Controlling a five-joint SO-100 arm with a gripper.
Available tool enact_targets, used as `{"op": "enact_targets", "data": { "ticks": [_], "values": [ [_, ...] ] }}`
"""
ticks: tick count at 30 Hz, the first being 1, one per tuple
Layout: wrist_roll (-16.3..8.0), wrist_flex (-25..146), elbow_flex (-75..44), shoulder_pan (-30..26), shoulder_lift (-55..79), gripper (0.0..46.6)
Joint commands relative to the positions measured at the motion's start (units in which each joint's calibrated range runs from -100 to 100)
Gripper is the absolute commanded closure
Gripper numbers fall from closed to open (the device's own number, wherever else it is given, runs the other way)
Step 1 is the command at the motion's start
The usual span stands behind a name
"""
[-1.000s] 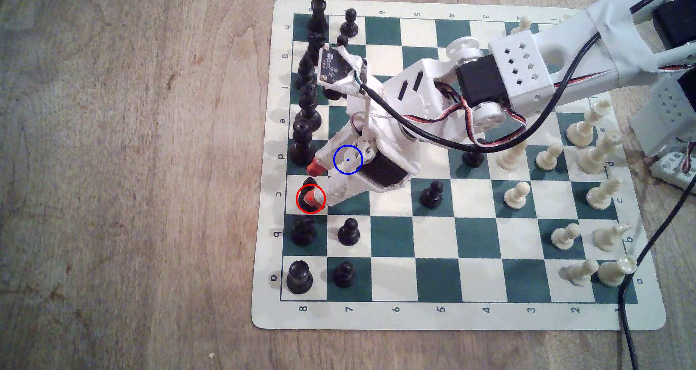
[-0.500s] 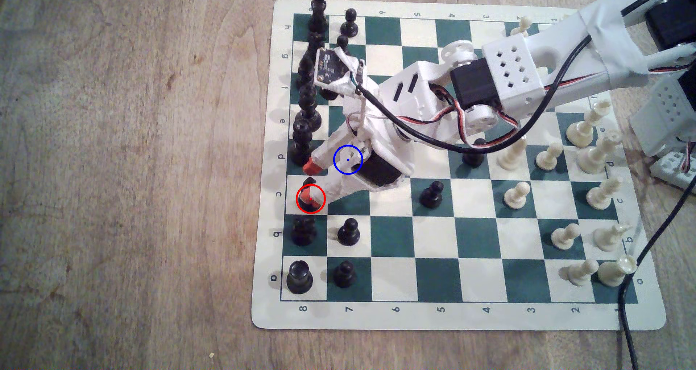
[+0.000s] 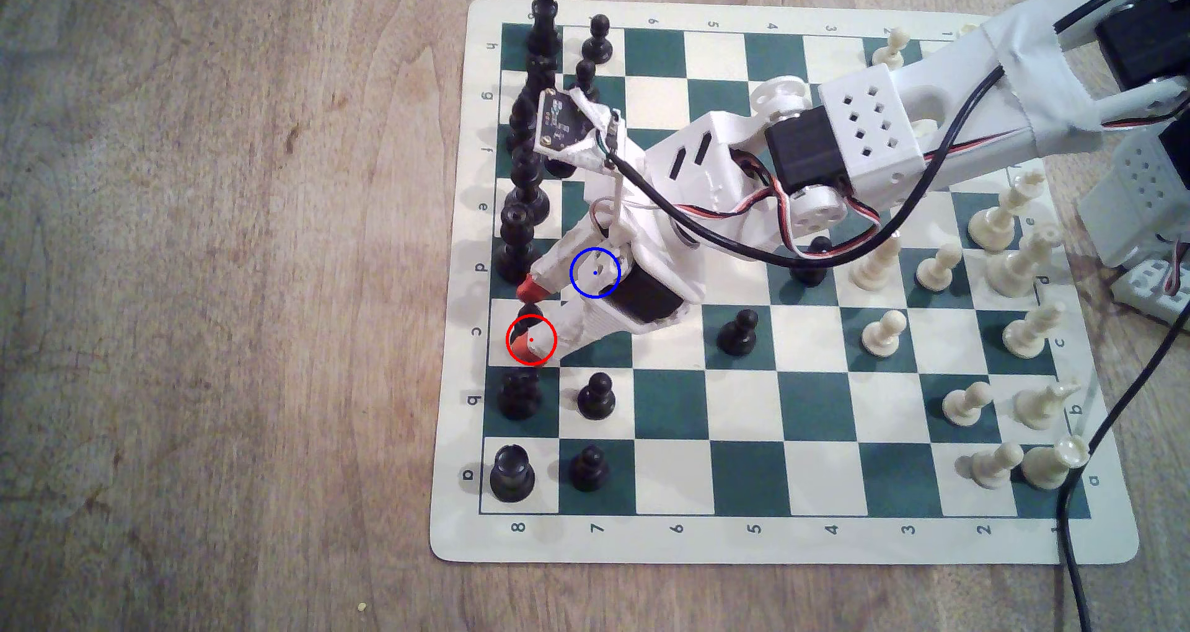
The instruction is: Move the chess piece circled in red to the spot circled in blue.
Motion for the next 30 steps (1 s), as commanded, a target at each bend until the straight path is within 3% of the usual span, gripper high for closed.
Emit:
{"op": "enact_targets", "data": {
  "ticks": [1,4,16,30],
  "values": [
    [0.3,-1.2,-5.0,-0.2,-1.8,38.8],
    [0.5,-1.5,-4.5,-0.2,-1.8,46.3],
    [0.1,-2.3,-4.4,0.2,-3.7,46.4],
    [0.0,1.9,3.1,-0.4,-21.6,46.4]
  ]
}}
